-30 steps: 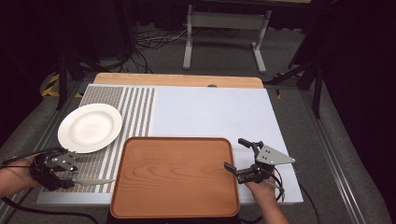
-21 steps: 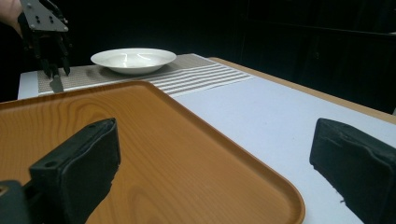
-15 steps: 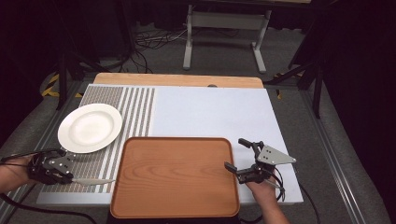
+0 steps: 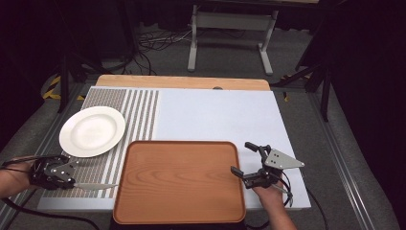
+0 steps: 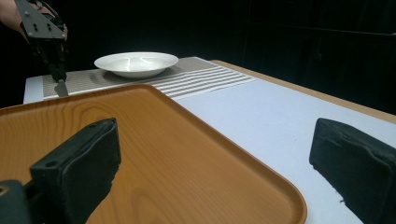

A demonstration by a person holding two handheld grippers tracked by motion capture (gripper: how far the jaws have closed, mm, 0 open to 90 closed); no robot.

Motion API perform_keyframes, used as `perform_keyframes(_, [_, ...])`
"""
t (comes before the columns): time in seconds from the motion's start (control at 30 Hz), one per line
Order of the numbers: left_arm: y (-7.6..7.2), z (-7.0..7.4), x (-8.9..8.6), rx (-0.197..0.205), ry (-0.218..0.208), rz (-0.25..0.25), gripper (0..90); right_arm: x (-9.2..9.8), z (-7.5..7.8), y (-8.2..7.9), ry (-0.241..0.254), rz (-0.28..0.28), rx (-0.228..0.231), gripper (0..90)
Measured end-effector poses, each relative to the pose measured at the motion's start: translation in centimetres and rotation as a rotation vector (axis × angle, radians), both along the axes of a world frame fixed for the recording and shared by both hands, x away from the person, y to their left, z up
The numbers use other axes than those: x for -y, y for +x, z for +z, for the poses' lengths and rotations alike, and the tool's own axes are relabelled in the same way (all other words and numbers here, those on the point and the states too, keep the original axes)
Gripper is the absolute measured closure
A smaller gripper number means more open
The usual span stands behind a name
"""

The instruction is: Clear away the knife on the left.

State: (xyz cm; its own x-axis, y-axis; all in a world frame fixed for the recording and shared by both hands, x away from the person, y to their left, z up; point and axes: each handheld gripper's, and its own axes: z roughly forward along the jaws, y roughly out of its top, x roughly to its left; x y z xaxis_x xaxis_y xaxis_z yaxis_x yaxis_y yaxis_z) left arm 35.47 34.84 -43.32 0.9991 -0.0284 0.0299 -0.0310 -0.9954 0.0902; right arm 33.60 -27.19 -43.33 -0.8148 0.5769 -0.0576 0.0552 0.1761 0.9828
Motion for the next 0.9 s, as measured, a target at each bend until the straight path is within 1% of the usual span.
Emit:
perform_keyframes(0.23, [0.0,0.0,0.1,0.003,0.004,-0.006,79.8,0.0,0.0,0.0,0.000,-0.003,0.000,2.6])
perform_keyframes(0.27, [0.0,0.1,0.1,0.002,0.009,0.006,79.8,0.0,0.0,0.0,0.002,-0.003,0.000,2.6])
perform_keyframes(0.33, [0.0,0.1,0.2,0.001,0.015,0.009,79.8,0.0,0.0,0.0,0.003,-0.002,0.001,2.6])
perform_keyframes(0.43, [0.0,0.4,0.1,0.000,0.013,0.027,79.8,0.1,0.1,0.0,0.007,-0.003,0.001,2.6])
perform_keyframes(0.5, [0.0,0.7,0.0,0.005,0.005,0.031,79.9,0.1,0.1,0.0,0.009,-0.003,0.002,2.6])
perform_keyframes(0.6, [0.0,1.4,-0.1,0.013,0.002,0.061,79.9,0.2,0.1,0.0,0.010,-0.004,0.003,2.6])
perform_keyframes(0.73, [-0.1,2.4,0.1,0.011,-0.034,0.099,80.0,0.2,0.1,0.0,0.010,-0.005,0.006,2.6])
perform_keyframes(0.8, [-0.2,2.8,0.3,0.015,-0.048,0.097,80.0,0.2,0.1,0.0,0.011,-0.006,0.006,2.6])
perform_keyframes(0.9, [-0.3,3.4,0.6,0.017,-0.059,0.116,80.0,0.2,0.1,0.0,0.012,-0.005,0.007,2.6])
